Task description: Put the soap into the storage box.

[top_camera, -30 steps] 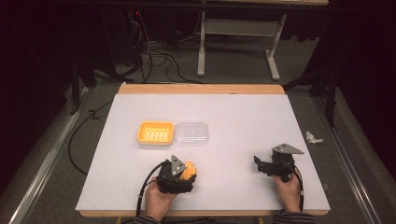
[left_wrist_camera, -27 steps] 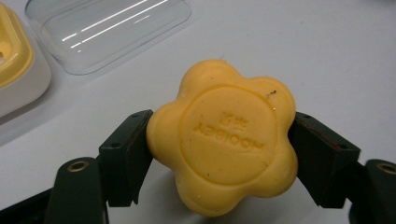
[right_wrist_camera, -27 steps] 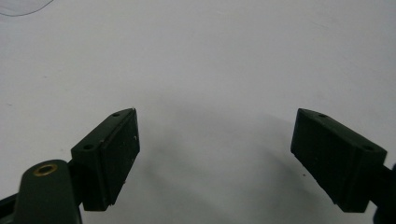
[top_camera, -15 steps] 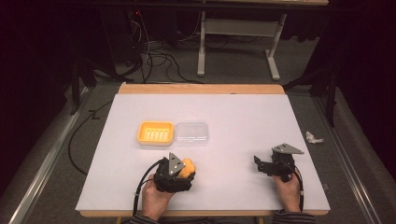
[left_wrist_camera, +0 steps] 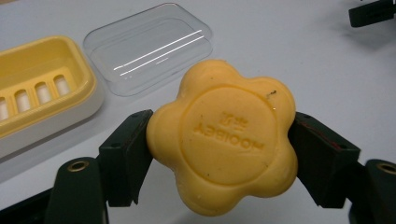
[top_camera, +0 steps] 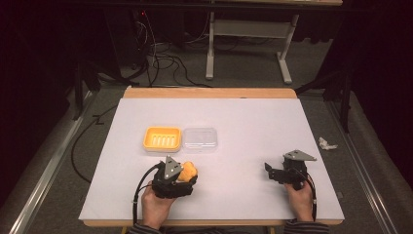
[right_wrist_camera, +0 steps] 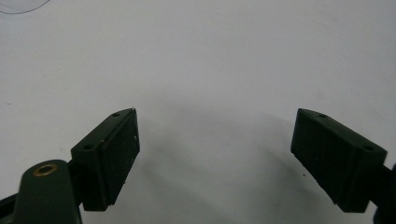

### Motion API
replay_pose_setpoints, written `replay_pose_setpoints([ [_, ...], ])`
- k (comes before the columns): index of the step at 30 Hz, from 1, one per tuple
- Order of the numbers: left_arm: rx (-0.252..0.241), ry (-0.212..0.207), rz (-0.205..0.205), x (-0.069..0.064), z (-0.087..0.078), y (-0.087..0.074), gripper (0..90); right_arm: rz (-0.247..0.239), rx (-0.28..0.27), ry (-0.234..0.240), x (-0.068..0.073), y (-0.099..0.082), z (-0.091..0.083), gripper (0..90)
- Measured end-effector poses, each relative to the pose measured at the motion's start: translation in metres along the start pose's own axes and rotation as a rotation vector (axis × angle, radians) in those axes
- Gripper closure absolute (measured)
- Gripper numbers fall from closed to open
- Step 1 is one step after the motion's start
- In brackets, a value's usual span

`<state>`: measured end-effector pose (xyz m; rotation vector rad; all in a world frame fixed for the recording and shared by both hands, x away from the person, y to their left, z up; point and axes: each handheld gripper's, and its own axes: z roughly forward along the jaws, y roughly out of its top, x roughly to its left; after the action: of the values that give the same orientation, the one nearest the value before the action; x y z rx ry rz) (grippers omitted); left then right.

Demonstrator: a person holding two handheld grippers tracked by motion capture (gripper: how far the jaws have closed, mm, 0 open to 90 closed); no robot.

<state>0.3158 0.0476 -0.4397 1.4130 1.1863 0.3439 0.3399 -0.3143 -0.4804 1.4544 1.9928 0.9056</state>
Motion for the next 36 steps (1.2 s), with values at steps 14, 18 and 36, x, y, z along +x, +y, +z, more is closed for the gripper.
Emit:
replay_pose_setpoints([
  [14,-0.075,0.015,-0.022,0.010,-0.003,0.024,27.4,0.006,0.000,0.002,0.000,0.000,0.000,15.6],
  [18,-0.087,0.018,-0.025,0.013,-0.004,0.032,27.4,0.005,-0.003,0.001,0.000,0.000,-0.001,15.6],
  [36,-0.144,0.043,-0.060,0.029,-0.011,0.052,27.4,0.005,-0.004,0.001,0.000,0.000,0.000,15.6],
])
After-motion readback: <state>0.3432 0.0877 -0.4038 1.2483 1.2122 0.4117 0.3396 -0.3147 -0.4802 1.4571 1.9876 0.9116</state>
